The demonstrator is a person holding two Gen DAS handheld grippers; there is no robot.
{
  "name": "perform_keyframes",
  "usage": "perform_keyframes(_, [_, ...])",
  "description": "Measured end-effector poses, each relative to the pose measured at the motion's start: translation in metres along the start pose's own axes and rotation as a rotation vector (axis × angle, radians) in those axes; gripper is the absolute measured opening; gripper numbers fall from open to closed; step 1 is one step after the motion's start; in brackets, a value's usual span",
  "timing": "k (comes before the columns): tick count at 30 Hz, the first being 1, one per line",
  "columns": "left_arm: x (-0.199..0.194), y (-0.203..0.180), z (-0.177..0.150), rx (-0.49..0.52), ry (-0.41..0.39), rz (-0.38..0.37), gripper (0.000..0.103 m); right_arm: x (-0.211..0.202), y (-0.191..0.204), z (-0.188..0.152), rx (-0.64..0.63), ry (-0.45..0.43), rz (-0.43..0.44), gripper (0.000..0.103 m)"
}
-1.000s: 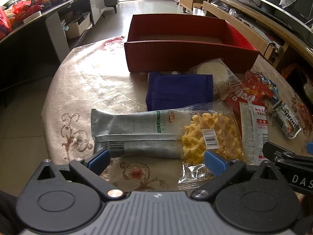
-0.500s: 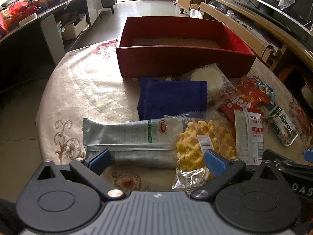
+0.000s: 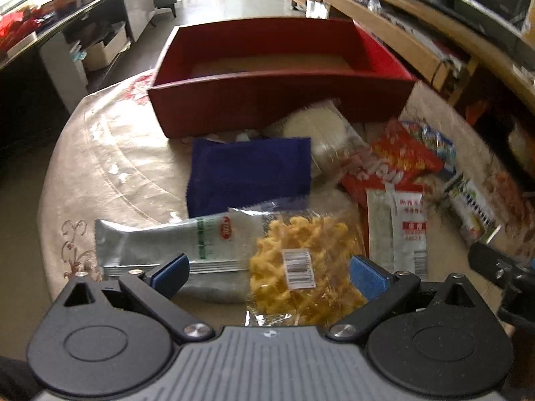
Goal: Organize snacks
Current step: 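Grasp the waffle crisp bag with left tool while right tool grasps the white-red snack pack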
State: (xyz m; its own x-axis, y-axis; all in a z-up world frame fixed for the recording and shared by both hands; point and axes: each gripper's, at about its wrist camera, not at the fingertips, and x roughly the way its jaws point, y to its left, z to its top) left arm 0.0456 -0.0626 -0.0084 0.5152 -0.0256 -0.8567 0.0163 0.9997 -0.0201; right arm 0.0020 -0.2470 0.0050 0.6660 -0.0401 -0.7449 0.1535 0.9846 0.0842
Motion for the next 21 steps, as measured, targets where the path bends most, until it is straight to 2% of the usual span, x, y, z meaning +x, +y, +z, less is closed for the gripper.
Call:
perform_keyframes(5, [0.016,0.003,0.0,-0.048,0.055,-0.036,0.103,0.002,0.001,-0.001,-0.013,0.016,0.011,0.103])
perform_keyframes(9, [0.014,0.011,-0.002,-0.058,0.051,-0.039,0.103,0.005,0.005,-0.002,-0.036,0.025,0.01,0.103])
perform_keyframes(11, [0.01,0.016,-0.005,-0.055,0.048,-0.051,0.096,0.008,0.006,-0.003,-0.044,0.037,0.003,0.103])
perform_keyframes(14, [0.002,0.028,-0.011,-0.063,0.052,-0.077,0.093,0.012,0.007,-0.004,-0.049,0.052,-0.001,0.103])
perform_keyframes(21, [-0.005,0.055,-0.024,-0.106,0.073,-0.096,0.094,0.025,0.029,-0.012,-0.143,0.095,-0.008,0.103])
